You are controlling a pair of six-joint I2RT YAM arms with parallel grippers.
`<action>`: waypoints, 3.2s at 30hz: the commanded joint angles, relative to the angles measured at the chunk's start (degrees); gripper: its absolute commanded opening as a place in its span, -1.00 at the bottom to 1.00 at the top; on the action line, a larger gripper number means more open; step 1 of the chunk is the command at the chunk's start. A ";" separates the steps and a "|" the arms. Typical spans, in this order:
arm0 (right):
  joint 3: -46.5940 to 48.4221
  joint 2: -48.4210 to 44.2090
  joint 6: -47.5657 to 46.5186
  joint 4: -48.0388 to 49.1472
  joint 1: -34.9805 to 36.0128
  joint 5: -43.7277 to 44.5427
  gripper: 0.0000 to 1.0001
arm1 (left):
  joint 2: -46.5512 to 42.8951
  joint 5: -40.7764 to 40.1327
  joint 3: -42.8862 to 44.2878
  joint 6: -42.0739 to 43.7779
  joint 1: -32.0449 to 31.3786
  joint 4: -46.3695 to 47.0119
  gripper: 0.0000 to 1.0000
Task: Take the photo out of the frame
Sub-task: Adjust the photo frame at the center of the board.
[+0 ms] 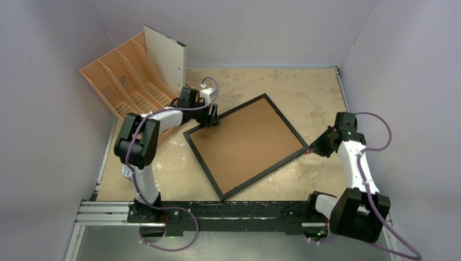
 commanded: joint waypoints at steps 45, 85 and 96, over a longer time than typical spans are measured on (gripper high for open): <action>12.25 17.15 -6.97 14.98 1.43 -12.90 -1.00 | -31.23 4.86 -37.58 -22.11 -8.35 5.90 0.08; 13.95 19.83 -9.29 14.44 10.47 -3.48 -1.00 | -41.24 -14.03 -33.43 -22.47 -8.26 0.26 0.10; 17.08 17.63 -10.82 12.31 11.91 -1.47 -1.00 | -45.65 -15.03 -33.61 -21.86 -8.17 -2.74 0.11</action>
